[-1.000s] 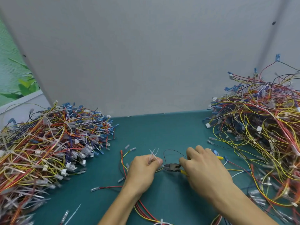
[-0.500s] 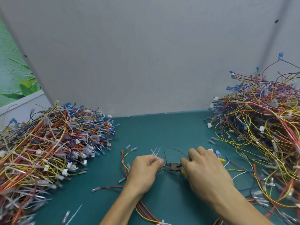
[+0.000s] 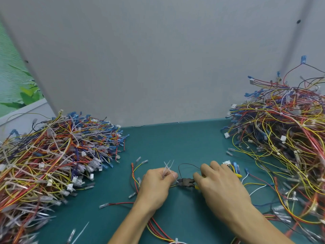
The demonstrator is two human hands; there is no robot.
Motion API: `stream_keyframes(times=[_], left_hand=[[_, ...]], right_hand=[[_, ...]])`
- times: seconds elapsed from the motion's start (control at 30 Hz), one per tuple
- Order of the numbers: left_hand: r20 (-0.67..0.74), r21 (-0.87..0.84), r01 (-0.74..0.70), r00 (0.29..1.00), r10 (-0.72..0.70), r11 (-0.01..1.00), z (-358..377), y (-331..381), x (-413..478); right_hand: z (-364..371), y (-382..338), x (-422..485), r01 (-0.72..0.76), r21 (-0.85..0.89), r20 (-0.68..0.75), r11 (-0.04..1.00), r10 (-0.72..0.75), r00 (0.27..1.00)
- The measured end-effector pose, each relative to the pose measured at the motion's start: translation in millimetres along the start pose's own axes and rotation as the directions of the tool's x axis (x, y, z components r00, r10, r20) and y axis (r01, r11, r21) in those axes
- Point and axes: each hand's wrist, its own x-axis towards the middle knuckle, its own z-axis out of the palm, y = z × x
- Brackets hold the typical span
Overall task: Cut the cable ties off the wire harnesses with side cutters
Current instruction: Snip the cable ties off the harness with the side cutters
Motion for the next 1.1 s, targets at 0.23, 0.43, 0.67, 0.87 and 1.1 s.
stream_keyframes(times=[0.23, 0.43, 0.67, 0.87, 1.1], left_hand=[[-0.013, -0.03, 0.024, 1.0, -0.025, 0.999, 0.9, 1.7, -0.5], [-0.027, -0.019, 0.028, 0.999, -0.029, 0.999, 0.1, 1.8, 0.1], [-0.033, -0.029, 0.02, 0.999, -0.021, 0.999, 2.0, 0.8, 2.4], [-0.033, -0.249, 0.117, 0.991, -0.129, 0.961, -4.4, 4.8, 1.3], [0.062, -0.422, 0.116, 0.993, -0.099, 0.899, -28.8, 37.7, -18.5]], right_hand=[[1.1, 0.4, 0.1, 0.007, 0.015, 0.002, 1.0, -0.007, 1.0], [1.0, -0.9, -0.1, -0.008, 0.03, 0.018, 1.0, 0.008, 1.0], [7.5, 1.6, -0.5, -0.086, 0.124, 0.109, 0.989, 0.072, 0.991], [3.6, 0.9, 0.7, -0.146, 0.142, 0.274, 0.979, 0.102, 0.956], [-14.5, 27.0, 0.8, -0.381, 0.235, 0.222, 0.894, 0.332, 0.917]])
